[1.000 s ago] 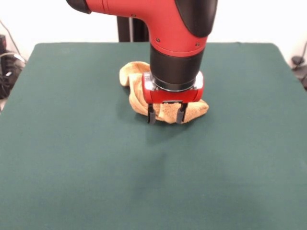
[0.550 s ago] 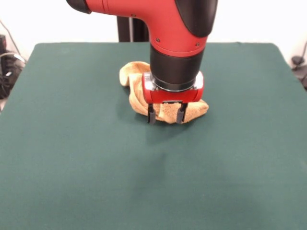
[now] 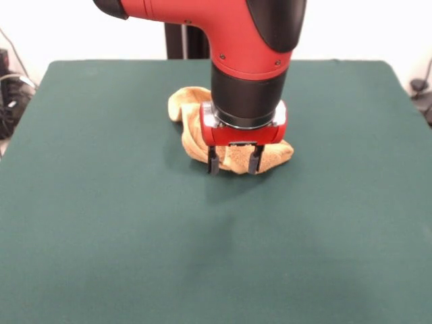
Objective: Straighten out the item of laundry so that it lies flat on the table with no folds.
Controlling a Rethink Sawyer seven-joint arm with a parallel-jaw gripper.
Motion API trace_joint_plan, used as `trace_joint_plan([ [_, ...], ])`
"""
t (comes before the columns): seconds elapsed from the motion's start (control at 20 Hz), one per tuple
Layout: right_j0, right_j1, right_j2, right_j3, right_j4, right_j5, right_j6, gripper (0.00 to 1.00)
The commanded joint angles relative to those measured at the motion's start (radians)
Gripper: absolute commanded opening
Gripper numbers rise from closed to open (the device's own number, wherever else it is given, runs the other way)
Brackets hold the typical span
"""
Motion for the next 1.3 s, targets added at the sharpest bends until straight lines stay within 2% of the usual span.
trace_joint_plan([
  [0.05, 0.011, -0.027, 0.113, 0.042, 0.027, 0.082, 0.008, 1.0],
  [1.3, 0.019, -0.029, 0.098, 0.045, 0.027, 0.073, 0.035, 1.0],
])
